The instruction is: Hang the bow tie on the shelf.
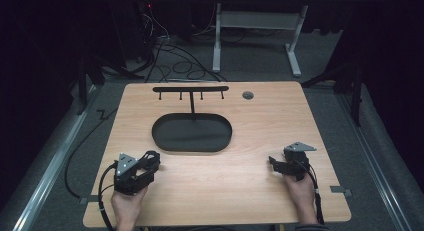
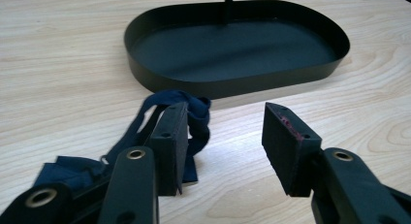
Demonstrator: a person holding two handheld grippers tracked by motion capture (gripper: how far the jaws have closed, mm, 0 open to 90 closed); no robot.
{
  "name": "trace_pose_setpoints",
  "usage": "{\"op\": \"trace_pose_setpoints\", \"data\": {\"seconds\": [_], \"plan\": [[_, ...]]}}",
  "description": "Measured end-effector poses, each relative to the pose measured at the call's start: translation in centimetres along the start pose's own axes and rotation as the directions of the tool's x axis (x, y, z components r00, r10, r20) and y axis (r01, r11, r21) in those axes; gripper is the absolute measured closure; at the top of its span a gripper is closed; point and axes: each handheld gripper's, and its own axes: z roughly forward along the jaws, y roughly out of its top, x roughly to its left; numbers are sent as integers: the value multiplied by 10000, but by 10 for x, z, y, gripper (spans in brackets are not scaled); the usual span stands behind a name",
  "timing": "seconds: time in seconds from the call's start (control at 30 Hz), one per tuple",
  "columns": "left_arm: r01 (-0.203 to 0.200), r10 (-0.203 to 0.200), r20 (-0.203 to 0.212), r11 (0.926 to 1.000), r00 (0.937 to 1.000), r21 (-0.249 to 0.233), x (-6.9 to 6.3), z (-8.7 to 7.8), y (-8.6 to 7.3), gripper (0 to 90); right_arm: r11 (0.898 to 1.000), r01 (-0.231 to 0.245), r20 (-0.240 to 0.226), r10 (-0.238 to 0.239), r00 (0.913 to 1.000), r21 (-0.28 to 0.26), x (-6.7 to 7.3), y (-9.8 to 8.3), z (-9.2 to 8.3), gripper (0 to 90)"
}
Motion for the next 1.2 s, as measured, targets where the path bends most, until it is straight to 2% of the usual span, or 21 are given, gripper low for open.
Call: {"op": "trace_pose_setpoints", "data": {"seconds": [0.4,1.2], "plan": [[184,-181,-376,9998,9991,62,19,1,4,522,10000,-32,-13,32,10000,4,0,0,0,324],[207,-166,-745,9983,9971,551,37,23,-1,528,10000,-1,6,1,10000,1,0,0,0,324]]}}
